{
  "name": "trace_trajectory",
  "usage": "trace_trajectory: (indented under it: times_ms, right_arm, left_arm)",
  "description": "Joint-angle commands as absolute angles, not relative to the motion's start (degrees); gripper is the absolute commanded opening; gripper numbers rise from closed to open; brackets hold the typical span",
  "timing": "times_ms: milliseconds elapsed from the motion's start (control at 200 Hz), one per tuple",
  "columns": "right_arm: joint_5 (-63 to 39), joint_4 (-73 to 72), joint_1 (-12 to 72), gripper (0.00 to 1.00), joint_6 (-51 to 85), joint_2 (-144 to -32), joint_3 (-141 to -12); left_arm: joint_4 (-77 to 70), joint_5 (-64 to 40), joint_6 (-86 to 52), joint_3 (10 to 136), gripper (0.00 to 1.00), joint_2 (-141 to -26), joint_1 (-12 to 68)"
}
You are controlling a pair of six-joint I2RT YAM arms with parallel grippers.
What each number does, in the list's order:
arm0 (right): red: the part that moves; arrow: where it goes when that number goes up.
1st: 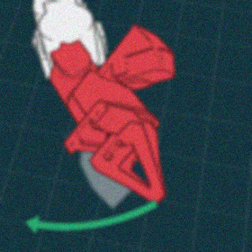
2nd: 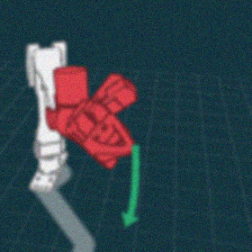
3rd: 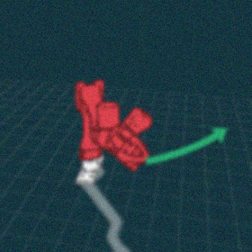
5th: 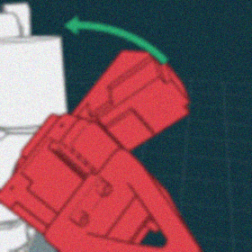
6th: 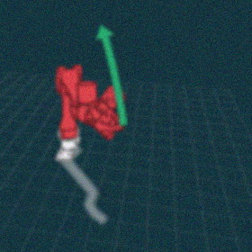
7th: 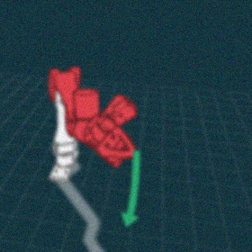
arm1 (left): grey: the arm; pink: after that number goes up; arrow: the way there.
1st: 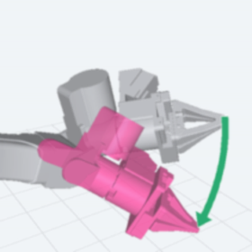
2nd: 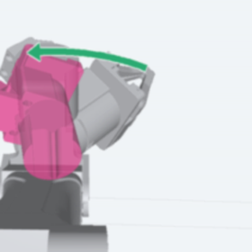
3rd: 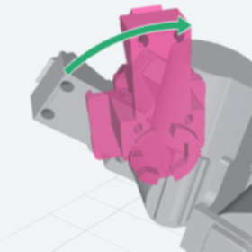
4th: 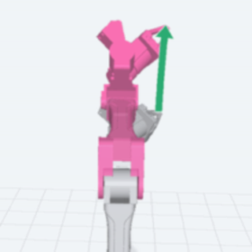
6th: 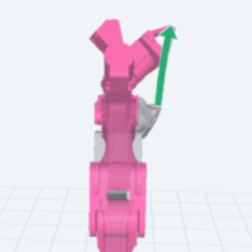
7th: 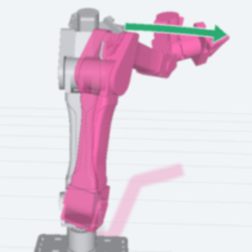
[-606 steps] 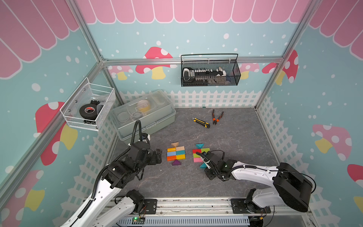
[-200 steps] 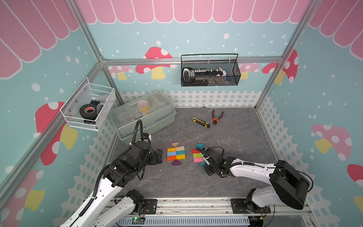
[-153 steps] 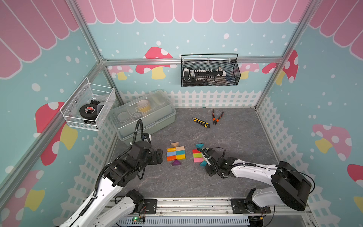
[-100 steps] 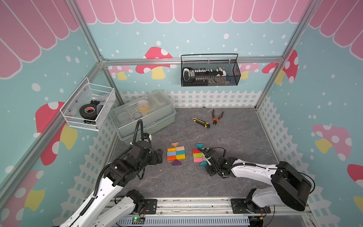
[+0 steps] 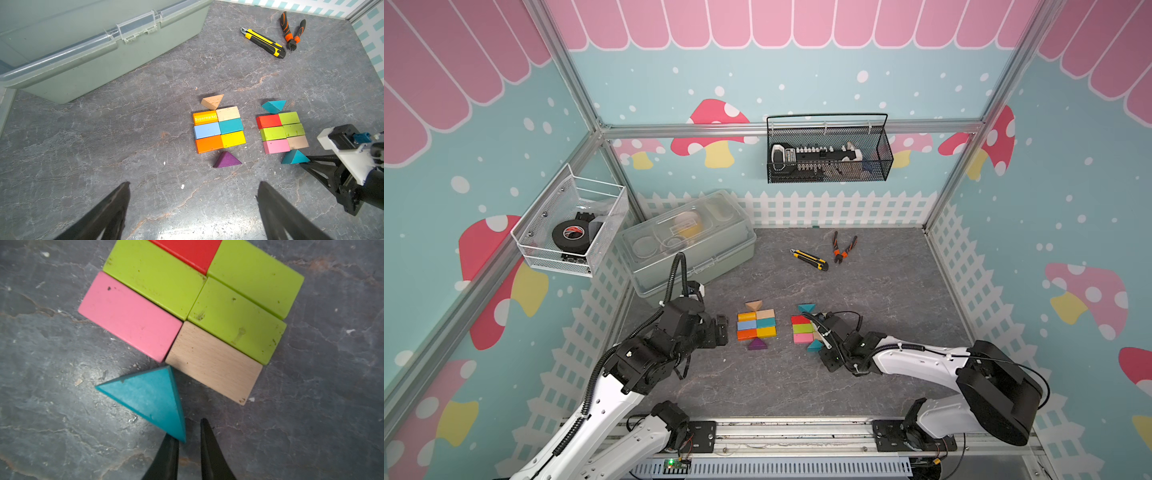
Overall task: Assemble a piece of candy with building blocks
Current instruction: Assemble the building block at the center of the board, then reset both arms
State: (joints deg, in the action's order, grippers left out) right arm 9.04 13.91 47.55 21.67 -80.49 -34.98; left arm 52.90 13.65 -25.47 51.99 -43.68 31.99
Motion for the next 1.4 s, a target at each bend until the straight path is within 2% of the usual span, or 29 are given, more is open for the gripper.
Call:
trace_trajectory:
  times_ms: [0, 200, 330, 385, 490, 575, 705, 896, 991, 1041, 1141, 1266, 1321, 1396]
  right_arm:
    - [8.96, 13.78, 47.11, 0.20, 22.75, -80.95, -35.46]
    - [7.25, 14.36, 47.02, 0.22, 22.75, -77.70, -34.82]
    - [3.31, 16.92, 46.98, 0.34, 21.57, -71.09, -35.32]
    - [4.18, 17.79, 47.02, 0.41, 20.53, -66.74, -35.53]
    - [12.50, 18.03, 46.40, 0.60, 17.87, -58.14, -36.50]
    - [21.14, 15.15, 44.33, 0.71, 15.51, -52.95, -37.16]
    - [31.30, 5.52, 38.00, 0.79, 12.42, -50.43, -35.13]
    - [33.45, -4.77, 24.00, 0.79, 14.68, -55.61, -29.22]
    - [34.98, -12.41, 20.16, 0.80, 14.25, -59.47, -25.69]
    - [33.59, -12.22, 17.75, 0.79, 15.48, -60.78, -26.61]
    - [35.07, -20.53, 16.94, 0.78, 8.00, -64.45, -26.21]
    - [34.12, -28.49, 12.18, 0.78, 7.58, -72.60, -24.57]
    - [32.97, -37.99, 10.55, 0.78, 7.19, -76.48, -21.68]
    - [30.12, -39.05, 9.85, 0.77, 4.21, -77.79, -22.42]
  left_arm:
    - [52.88, 13.32, -24.61, 51.15, 0.94, -43.51, 31.63]
    - [52.91, 14.10, -24.78, 51.13, 0.94, -43.68, 31.54]
    - [52.82, 16.13, -25.20, 52.03, 0.94, -43.51, 31.05]
    - [52.88, 20.58, -25.99, 52.78, 0.94, -43.51, 30.59]
    - [46.17, 27.28, -26.55, 50.69, 0.95, -42.63, 30.47]
    - [38.32, 21.89, -25.46, 47.93, 0.95, -42.29, 24.39]
    - [18.80, 31.36, -21.67, 36.35, 0.95, -41.62, 23.80]
    - [-11.26, 40.35, -6.76, 17.64, 0.95, -41.35, 23.77]
    - [-26.62, 39.63, -0.12, 10.29, 0.95, -44.68, 20.90]
    - [-29.48, 37.78, -0.78, 9.42, 0.95, -47.40, 17.84]
    - [-34.35, 30.62, -2.91, 9.43, 0.96, -54.36, 11.79]
    - [-43.21, 25.42, -1.79, 11.70, 0.96, -64.22, 8.23]
    - [-45.66, 23.57, -0.88, 13.60, 0.96, -68.76, 7.17]
    - [-48.40, 20.92, 0.75, 15.90, 0.96, -73.74, 6.70]
